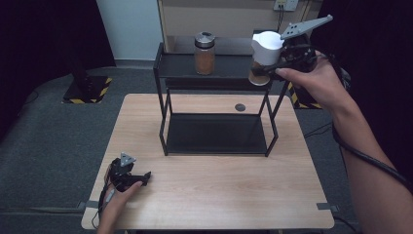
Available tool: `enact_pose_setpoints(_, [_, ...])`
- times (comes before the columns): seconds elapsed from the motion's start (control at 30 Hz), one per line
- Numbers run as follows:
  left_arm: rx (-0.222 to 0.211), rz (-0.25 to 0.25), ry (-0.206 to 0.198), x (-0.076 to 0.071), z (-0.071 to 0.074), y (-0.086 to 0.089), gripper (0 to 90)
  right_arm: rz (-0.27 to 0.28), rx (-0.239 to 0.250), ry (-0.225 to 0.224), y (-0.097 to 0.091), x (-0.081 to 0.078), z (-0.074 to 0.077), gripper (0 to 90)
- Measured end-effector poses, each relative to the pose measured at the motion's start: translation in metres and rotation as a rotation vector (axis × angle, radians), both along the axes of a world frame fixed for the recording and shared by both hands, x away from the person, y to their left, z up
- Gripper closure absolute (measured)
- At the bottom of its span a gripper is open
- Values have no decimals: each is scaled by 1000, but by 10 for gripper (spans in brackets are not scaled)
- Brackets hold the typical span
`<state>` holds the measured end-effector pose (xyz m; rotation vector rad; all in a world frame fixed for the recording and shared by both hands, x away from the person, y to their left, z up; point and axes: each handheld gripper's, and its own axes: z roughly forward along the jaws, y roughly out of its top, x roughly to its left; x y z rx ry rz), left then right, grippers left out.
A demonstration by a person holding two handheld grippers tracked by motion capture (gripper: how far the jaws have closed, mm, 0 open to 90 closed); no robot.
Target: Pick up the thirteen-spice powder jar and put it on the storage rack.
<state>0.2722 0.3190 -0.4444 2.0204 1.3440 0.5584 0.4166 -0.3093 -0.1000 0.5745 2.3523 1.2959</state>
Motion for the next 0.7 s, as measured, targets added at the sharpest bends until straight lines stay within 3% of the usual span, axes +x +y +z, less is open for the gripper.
enact_pose_setpoints(0.3, [1,-2,0,1,0,0,0,-28,-14,11,12,20,10,316])
enact_pose_setpoints(0.7, [1,-2,0,1,0,0,0,-59,-9,53,23,46,3,316])
